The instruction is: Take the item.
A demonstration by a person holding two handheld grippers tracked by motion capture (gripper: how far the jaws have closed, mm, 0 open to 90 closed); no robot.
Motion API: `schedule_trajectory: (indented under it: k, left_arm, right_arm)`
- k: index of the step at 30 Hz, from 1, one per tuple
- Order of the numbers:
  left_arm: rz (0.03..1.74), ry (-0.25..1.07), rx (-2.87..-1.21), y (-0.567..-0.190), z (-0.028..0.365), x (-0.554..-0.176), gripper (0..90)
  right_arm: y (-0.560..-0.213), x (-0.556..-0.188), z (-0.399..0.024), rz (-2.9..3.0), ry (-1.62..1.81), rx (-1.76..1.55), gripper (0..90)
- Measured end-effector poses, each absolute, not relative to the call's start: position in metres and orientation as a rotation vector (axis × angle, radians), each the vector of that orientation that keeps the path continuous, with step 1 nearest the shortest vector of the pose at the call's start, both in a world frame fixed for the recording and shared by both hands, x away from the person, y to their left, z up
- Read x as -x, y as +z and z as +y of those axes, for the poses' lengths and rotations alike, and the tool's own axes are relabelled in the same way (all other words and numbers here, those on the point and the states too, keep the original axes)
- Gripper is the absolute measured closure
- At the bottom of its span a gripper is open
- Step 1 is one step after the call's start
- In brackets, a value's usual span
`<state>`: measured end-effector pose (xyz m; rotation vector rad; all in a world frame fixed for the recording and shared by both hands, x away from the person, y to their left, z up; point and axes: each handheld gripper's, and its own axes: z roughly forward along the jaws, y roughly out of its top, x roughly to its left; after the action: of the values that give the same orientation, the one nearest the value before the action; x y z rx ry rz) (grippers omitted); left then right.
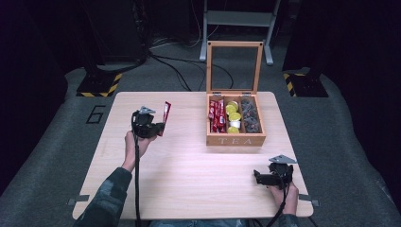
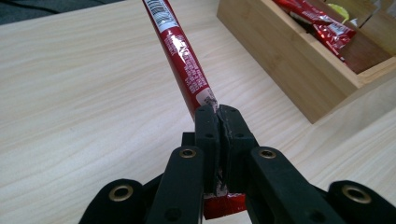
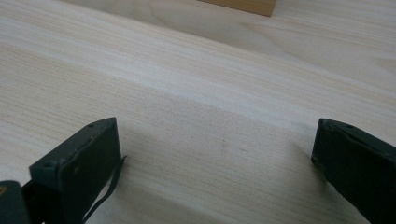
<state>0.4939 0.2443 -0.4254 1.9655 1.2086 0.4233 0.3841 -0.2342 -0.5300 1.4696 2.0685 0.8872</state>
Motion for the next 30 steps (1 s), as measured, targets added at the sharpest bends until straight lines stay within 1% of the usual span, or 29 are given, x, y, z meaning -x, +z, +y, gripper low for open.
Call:
schedule_trajectory:
  k: [14, 26, 30]
  left_arm:
    - [1.270, 0.377, -1.977, -0.452, 0.245, -0.508, 86.4]
    - [1.332, 0.335, -1.967, -0.477, 0.238, -0.519, 86.4]
    - [1.331, 0.320, -1.997, -0.484, 0.235, -0.522, 86.4]
  right_arm:
    - [-0.530, -0.384, -0.234, 2.069, 0.887, -1.470, 0.6]
    - [-0.530, -0.384, -0.234, 2.068, 0.887, -1.470, 0.6]
    - [-0.530, -0.384, -0.234, 2.068, 0.887, -1.470, 0.6]
